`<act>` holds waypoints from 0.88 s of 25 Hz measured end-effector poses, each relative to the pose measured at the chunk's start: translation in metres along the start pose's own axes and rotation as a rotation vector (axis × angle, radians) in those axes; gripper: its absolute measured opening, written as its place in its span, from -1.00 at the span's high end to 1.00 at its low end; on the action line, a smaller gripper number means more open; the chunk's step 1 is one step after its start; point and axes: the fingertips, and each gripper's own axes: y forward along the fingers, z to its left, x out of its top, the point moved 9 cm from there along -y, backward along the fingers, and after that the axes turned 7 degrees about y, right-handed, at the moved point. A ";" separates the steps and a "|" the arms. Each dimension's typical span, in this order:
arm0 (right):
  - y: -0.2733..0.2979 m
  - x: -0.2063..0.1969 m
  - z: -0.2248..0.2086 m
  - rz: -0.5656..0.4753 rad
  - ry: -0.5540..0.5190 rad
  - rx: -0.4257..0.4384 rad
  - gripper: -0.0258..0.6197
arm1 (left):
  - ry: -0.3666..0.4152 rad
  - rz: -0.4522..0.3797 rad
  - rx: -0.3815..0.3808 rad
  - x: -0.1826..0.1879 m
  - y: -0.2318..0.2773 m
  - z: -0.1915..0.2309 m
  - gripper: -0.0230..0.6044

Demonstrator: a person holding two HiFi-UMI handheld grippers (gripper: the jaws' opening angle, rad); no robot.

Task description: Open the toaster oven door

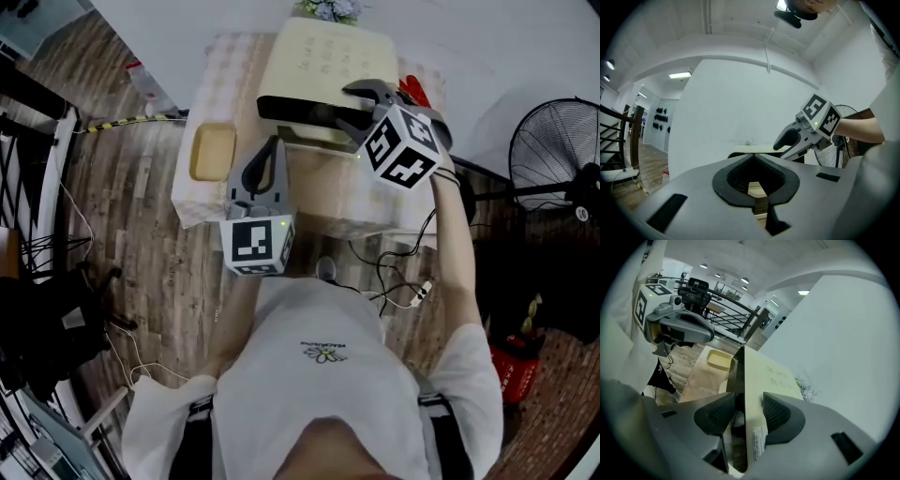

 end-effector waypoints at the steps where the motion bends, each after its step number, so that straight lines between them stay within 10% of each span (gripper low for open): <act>1: 0.001 0.000 -0.001 0.006 0.010 0.007 0.37 | -0.007 0.006 0.000 -0.002 0.000 0.002 0.86; 12: 0.006 0.011 -0.002 0.101 -0.006 0.011 0.39 | -0.182 0.098 -0.032 -0.037 0.010 0.009 0.86; 22: 0.005 0.012 -0.002 0.103 0.002 0.008 0.39 | -0.043 0.060 -0.053 -0.021 0.016 0.003 0.86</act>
